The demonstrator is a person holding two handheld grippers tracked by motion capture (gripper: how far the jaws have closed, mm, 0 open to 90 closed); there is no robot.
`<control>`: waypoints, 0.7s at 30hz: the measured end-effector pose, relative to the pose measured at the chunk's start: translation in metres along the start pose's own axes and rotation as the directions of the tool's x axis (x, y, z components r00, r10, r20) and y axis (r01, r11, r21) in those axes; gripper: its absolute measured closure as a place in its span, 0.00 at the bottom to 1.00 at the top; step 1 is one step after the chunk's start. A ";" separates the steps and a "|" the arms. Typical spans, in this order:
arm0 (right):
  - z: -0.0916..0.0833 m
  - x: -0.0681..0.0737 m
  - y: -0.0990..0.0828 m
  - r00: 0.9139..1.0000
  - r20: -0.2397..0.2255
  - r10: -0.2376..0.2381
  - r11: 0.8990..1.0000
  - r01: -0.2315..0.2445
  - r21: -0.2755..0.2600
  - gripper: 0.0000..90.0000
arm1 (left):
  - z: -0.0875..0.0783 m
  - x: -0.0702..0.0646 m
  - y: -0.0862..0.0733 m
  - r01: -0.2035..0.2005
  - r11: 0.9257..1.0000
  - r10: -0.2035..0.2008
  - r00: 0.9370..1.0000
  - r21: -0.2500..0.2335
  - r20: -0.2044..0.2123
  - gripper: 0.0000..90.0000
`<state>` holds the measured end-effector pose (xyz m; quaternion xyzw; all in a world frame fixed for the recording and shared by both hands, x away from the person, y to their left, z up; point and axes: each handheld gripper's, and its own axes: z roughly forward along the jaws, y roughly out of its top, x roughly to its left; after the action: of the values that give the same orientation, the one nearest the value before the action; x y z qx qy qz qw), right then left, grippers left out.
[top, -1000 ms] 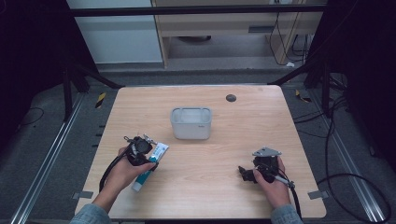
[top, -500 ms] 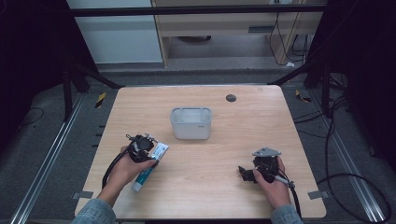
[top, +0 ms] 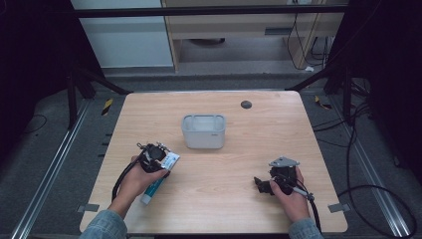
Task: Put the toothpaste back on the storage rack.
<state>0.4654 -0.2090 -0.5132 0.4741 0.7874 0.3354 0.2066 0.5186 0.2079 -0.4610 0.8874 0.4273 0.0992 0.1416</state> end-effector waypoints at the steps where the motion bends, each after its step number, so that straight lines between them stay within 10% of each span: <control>1: 0.000 0.000 0.000 1.000 0.000 0.000 1.000 0.000 0.000 0.00 | 0.001 0.000 0.001 0.006 1.000 -0.006 1.000 0.003 -0.002 0.55; 21: 0.000 0.000 0.000 1.000 0.000 0.000 1.000 0.000 0.000 0.00 | 0.007 0.004 0.005 0.028 0.999 -0.029 0.999 0.028 0.022 0.58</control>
<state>0.4654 -0.2090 -0.5132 0.4744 0.7873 0.3353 0.2066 0.5265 0.2072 -0.4655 0.8843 0.4395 0.0811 0.1355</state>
